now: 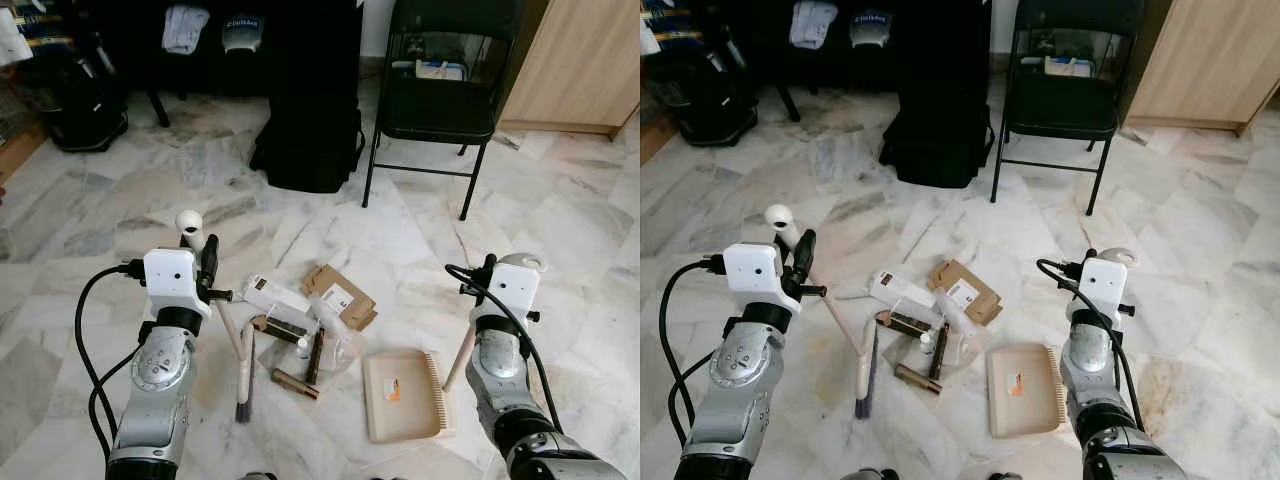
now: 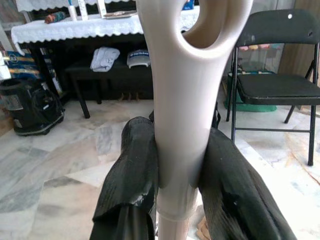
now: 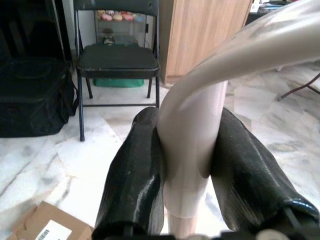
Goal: Sweep floor
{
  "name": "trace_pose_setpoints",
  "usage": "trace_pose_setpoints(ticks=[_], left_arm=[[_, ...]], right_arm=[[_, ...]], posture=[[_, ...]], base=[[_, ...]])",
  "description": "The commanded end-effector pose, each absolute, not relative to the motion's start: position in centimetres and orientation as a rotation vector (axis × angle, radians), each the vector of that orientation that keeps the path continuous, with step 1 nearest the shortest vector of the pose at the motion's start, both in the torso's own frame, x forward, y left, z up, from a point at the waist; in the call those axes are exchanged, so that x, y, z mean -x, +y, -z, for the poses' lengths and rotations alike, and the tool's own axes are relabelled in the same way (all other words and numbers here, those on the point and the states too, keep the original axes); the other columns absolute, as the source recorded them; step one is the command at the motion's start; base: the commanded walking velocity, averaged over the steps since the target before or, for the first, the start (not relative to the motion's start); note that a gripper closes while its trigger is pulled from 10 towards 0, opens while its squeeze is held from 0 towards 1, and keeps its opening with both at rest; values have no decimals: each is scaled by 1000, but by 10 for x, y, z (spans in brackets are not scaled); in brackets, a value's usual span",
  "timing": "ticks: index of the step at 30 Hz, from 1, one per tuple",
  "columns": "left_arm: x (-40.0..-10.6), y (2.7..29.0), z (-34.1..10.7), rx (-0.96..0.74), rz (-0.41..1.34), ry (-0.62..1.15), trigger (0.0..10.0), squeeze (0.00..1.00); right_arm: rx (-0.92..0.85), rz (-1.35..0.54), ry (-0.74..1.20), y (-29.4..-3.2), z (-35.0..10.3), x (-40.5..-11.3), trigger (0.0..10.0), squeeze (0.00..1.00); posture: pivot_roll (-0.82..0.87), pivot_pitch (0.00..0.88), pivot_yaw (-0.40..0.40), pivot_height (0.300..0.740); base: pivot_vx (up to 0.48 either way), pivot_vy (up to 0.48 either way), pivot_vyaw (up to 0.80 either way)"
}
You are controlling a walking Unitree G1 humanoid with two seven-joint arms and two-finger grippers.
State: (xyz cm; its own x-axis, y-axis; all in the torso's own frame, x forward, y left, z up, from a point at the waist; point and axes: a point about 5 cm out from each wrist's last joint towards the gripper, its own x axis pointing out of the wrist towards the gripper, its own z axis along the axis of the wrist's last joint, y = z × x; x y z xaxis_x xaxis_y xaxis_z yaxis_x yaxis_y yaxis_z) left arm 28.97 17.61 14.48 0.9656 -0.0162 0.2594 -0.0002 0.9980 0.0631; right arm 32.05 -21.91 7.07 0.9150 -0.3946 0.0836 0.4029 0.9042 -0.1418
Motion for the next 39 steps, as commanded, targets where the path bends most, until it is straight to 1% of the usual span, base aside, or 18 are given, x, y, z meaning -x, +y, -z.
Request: trace_pose_setpoints(ticks=[1, 7, 19, 25, 35, 39], left_arm=[[-286, 177, -154, -55, 10, -300, 10000, 0], [-288, 179, -155, -50, 6, -293, 10000, 0], [-308, 177, -155, -20, -1, -282, 10000, 0], [-316, 177, -145, 7, -3, -243, 10000, 0], [-318, 169, -129, 63, 123, -165, 10000, 0], [-315, 162, -115, 152, 212, -67, 10000, 0]], right_arm=[[165, 426, -39, -223, -64, -314, 10000, 0], [164, 426, -24, -221, -57, -308, 10000, 0], [164, 436, 1, -220, -45, -297, 10000, 0], [165, 433, -2, -220, -45, -296, 10000, 0], [169, 422, -18, -221, -47, -296, 10000, 0], [175, 417, -16, -223, -47, -296, 10000, 0]], posture=[[214, 193, 34, 740], [215, 203, 38, 740], [206, 218, 37, 740], [193, 224, 33, 740], [170, 243, 21, 740], [163, 249, 13, 740]], base=[[0, 0, 0], [0, 0, 0], [0, 0, 0], [0, 0, 0], [0, 0, 0], [0, 0, 0]])
